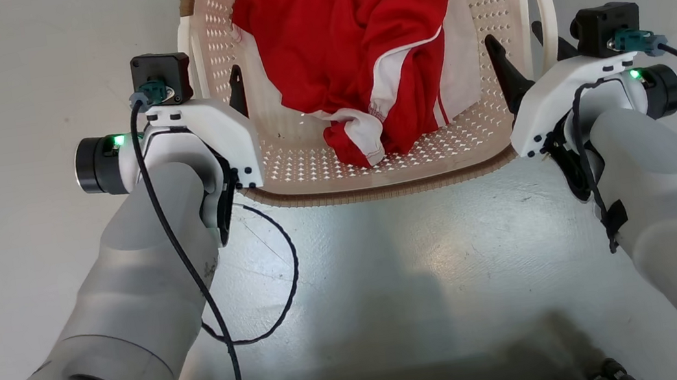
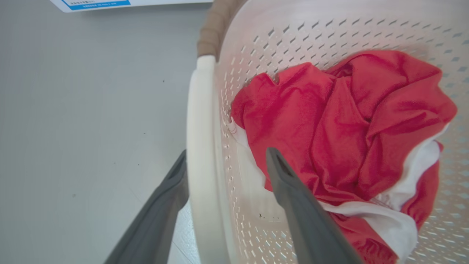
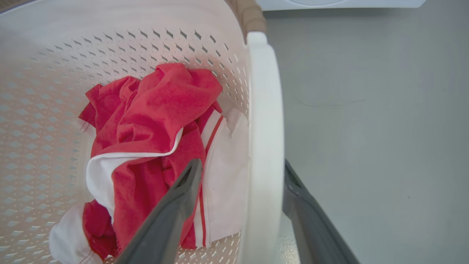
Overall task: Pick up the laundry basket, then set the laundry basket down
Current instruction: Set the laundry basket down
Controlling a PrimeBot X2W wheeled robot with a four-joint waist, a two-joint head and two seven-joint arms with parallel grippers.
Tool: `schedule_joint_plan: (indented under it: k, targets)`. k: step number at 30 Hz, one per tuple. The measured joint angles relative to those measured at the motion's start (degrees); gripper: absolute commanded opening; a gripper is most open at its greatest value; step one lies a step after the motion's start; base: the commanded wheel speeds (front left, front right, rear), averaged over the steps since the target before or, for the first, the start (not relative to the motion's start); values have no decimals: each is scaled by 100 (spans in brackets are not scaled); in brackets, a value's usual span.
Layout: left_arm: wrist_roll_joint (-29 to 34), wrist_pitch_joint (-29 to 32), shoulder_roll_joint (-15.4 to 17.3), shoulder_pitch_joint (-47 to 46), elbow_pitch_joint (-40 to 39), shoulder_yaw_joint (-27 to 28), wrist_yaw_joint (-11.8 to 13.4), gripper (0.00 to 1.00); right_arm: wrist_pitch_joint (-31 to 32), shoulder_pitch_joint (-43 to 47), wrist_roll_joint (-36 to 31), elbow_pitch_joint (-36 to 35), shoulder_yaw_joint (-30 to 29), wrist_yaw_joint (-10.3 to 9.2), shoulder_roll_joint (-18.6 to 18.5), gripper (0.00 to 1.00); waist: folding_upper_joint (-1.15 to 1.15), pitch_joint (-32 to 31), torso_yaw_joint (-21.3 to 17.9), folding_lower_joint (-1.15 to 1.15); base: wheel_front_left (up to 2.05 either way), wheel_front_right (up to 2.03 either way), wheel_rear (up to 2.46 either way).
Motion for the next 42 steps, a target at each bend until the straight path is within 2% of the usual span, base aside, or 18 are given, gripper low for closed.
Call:
schedule_joint_plan:
  k: [8,22,31,42]
  targets:
    - [79,0,38,14,86,56,-8,100,0,75,-176,-41,-421,0,70,100,0,-158,-43,0,0,0,0]
    - [223,1,145,339,130,271,8,100,-1,678,-1112,-571,-1508,0,133,100,0,-668,-164,0,0,0,0]
    - [246,1,132,803,-21,514,5,100,-1,1036,-1700,-844,-2074,0,171,100,0,-1245,-162,0,0,0,0]
    - [495,1,210,1490,-636,1125,-23,100,-1,1587,-2390,-1317,-2719,0,194,100,0,-2133,-108,0,0,0,0]
